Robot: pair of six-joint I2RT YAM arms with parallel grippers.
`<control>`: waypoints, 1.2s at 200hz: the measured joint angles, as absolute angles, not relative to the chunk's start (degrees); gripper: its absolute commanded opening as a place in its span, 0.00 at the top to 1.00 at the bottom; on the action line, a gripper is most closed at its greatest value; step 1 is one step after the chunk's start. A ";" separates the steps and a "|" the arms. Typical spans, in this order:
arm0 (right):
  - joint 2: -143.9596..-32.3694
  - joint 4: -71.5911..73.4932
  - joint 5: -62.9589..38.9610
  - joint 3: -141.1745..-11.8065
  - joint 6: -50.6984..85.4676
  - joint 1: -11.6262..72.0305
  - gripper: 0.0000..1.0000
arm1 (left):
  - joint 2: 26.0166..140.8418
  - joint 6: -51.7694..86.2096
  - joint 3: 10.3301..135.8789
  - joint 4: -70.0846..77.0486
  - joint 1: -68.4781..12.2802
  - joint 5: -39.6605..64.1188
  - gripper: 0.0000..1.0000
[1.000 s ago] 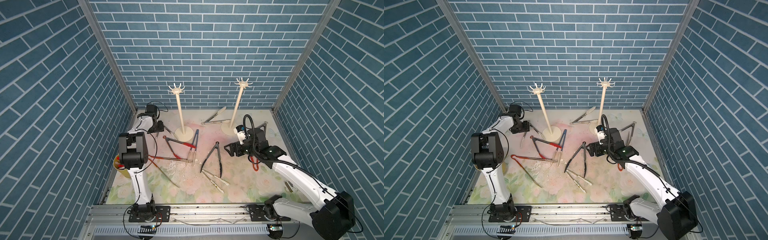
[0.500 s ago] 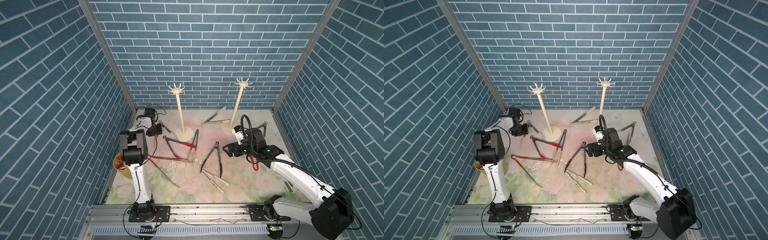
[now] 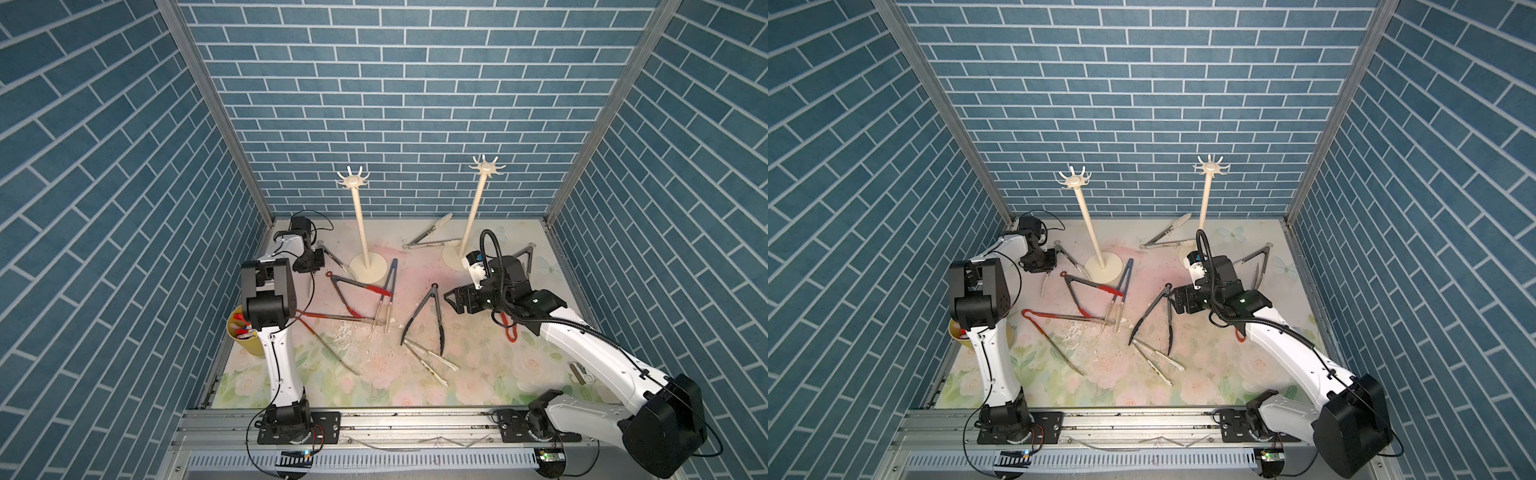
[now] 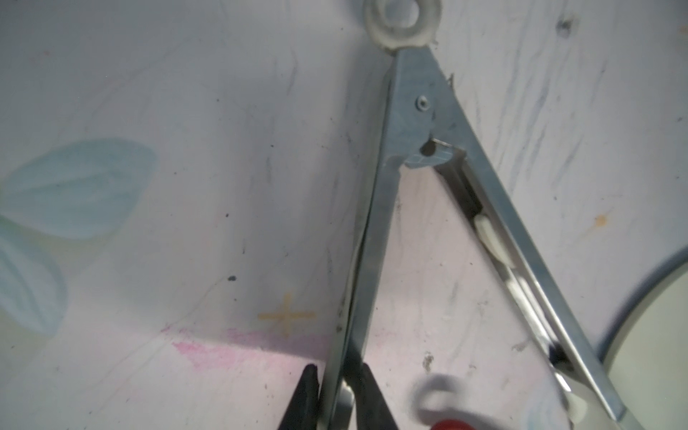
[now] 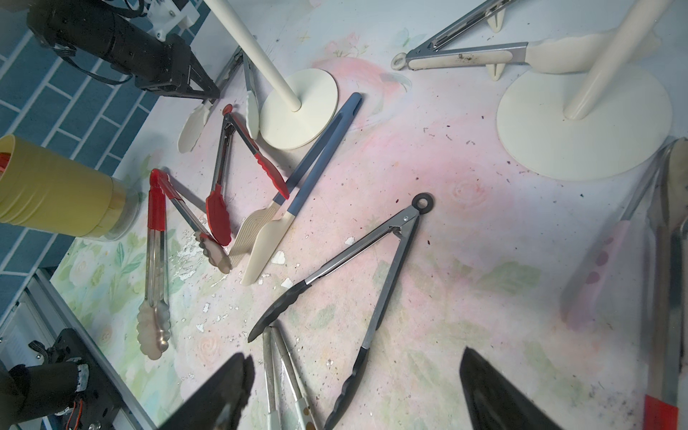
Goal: Hang food tongs on kitchen utensil racks
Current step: Pick up the food tongs from the center of the board.
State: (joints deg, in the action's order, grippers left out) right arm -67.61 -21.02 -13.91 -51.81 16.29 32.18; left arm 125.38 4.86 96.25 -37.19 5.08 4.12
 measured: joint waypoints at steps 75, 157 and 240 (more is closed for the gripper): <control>-65.87 -21.69 -13.47 -51.81 16.25 32.21 0.11 | 123.68 2.68 92.53 -33.15 5.39 3.73 0.95; -64.77 -21.98 -13.28 -51.81 16.21 32.21 0.11 | 106.56 1.17 82.46 -30.65 5.13 2.17 1.00; -64.69 -22.02 -13.26 -51.81 16.05 32.25 0.11 | 81.76 -4.91 70.30 -19.79 -0.56 -2.20 1.00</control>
